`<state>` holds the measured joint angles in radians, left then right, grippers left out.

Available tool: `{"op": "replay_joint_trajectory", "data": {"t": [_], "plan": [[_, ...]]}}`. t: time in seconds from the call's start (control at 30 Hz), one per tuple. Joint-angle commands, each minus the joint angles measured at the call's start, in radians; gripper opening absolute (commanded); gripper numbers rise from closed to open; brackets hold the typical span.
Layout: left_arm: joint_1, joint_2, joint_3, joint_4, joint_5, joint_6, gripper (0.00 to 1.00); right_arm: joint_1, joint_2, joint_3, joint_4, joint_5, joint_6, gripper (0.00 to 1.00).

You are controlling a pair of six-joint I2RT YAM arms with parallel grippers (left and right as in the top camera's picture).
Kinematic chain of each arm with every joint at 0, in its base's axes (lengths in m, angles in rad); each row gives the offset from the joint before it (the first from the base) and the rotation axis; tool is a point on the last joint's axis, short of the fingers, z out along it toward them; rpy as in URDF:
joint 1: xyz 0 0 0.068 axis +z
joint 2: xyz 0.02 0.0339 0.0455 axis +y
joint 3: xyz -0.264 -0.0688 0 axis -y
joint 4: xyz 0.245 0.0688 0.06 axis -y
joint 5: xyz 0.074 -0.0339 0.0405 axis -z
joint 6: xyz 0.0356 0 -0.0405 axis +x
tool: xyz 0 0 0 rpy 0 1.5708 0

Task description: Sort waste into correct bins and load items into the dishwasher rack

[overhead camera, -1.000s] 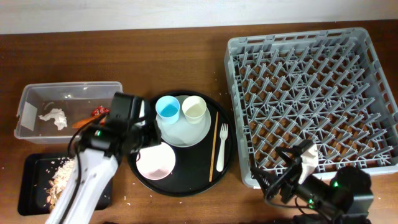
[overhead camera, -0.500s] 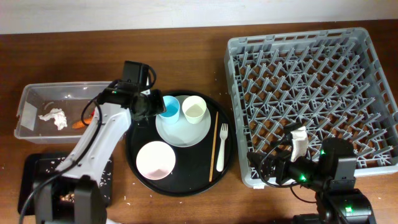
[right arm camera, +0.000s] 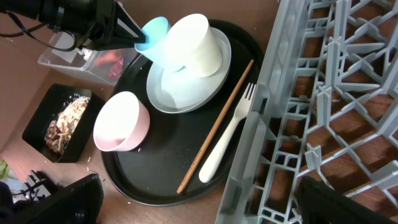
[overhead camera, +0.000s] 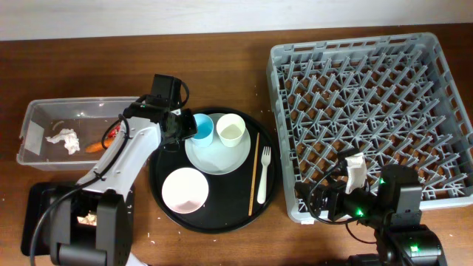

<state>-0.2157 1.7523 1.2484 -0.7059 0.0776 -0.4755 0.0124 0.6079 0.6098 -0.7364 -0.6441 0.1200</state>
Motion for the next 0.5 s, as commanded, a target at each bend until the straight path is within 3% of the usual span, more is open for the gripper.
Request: {"op": "replay_joint_trajectory", "data": {"t": [0.0, 0.17, 0.27, 0.33, 0.47], "plan": [[0.002, 0.004, 0.006, 0.007, -0.007, -0.01, 0.23, -0.006, 0.001, 0.01, -0.001, 0.009, -0.007, 0.99], [0.002, 0.004, -0.002, 0.011, -0.006, -0.01, 0.17, -0.006, 0.001, 0.01, -0.008, 0.009, -0.007, 0.99], [0.002, 0.005, -0.003, 0.005, -0.006, -0.01, 0.18, -0.006, 0.001, 0.01, -0.012, 0.009, -0.007, 0.99], [-0.004, 0.005, -0.003, -0.013, -0.005, -0.01, 0.3, -0.006, 0.001, 0.01, -0.015, 0.01, -0.007, 0.99], [-0.004, 0.005, -0.003, -0.019, -0.003, -0.01, 0.29, -0.006, 0.001, 0.01, -0.019, 0.01, -0.007, 0.99]]}}
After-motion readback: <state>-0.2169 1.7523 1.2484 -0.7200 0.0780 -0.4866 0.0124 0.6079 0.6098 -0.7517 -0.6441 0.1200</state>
